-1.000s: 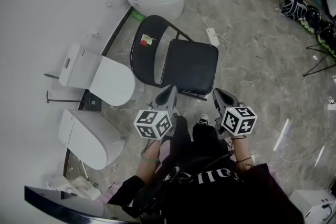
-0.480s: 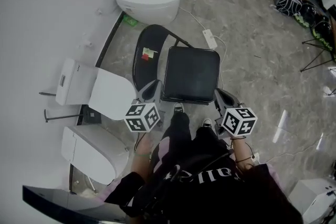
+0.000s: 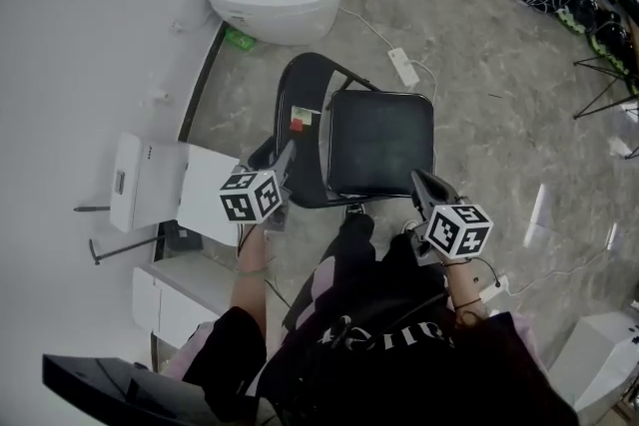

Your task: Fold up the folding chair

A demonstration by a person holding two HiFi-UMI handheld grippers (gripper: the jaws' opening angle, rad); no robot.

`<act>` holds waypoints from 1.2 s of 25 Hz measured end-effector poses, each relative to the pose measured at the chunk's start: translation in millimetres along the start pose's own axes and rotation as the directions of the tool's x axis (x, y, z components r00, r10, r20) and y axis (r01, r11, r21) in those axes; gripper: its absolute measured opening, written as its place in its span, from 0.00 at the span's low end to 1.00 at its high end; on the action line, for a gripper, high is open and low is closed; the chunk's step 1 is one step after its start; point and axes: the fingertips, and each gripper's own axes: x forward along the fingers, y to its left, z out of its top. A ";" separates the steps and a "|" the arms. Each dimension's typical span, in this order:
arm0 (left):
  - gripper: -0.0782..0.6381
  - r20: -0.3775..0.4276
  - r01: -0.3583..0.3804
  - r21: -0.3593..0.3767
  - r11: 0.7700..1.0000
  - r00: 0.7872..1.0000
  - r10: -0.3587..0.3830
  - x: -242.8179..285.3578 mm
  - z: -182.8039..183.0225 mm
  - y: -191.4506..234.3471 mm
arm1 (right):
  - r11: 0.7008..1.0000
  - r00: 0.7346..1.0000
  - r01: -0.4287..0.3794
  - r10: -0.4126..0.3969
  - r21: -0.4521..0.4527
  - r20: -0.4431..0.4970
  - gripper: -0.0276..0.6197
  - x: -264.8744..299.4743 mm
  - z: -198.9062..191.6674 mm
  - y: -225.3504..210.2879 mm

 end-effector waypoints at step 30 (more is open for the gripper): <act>0.34 -0.271 0.047 0.113 0.992 0.963 -0.015 97.4 -39.0 64.7 | 0.998 0.979 0.026 -0.015 0.053 -0.202 0.24 144.3 -103.5 -256.5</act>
